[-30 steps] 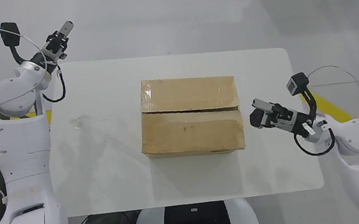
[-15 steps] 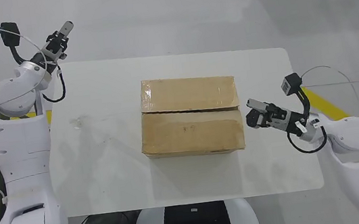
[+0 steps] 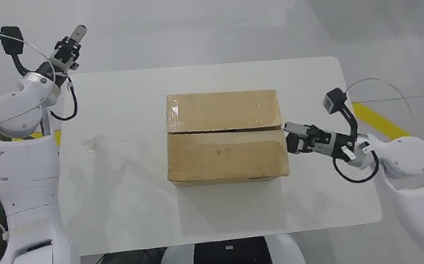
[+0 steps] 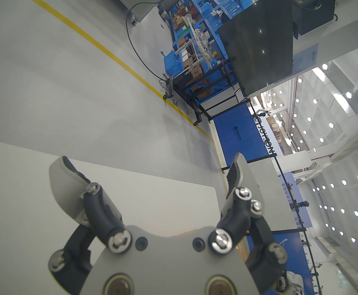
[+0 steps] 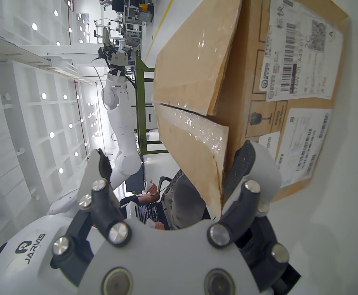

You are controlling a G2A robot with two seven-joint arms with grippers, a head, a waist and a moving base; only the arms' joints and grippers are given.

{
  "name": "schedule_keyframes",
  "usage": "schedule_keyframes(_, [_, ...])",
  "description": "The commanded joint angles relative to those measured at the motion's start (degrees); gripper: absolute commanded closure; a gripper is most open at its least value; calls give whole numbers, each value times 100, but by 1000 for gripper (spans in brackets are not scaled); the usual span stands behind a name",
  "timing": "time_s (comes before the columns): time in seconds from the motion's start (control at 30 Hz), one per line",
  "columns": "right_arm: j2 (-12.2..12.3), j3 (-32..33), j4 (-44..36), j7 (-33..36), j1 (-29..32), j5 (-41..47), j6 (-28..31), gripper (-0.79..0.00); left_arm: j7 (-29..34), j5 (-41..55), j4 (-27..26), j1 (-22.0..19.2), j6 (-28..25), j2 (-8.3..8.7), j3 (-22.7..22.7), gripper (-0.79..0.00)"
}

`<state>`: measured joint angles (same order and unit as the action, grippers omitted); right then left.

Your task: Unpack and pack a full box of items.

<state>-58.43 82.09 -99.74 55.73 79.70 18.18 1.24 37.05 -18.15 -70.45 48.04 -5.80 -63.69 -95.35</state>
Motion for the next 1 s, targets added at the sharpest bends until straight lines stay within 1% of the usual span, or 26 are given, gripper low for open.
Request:
schedule_keyframes(0.0, [0,-1,-7,24,-14,72,25,-785,0,0,0,0,0,0,0,-785])
schedule_keyframes(0.17, [11,39,-59,112,14,239,61,-785,0,0,0,0,0,0,0,-785])
schedule_keyframes(0.33, [38,212,-173,279,137,477,160,-785,0,0,0,0,0,0,0,-785])
schedule_keyframes(0.67, [83,345,-365,978,289,993,335,-785,0,0,0,0,0,0,0,-785])
schedule_keyframes(0.97, [144,526,-734,1349,587,1067,325,-785,0,0,0,0,0,0,0,-785])
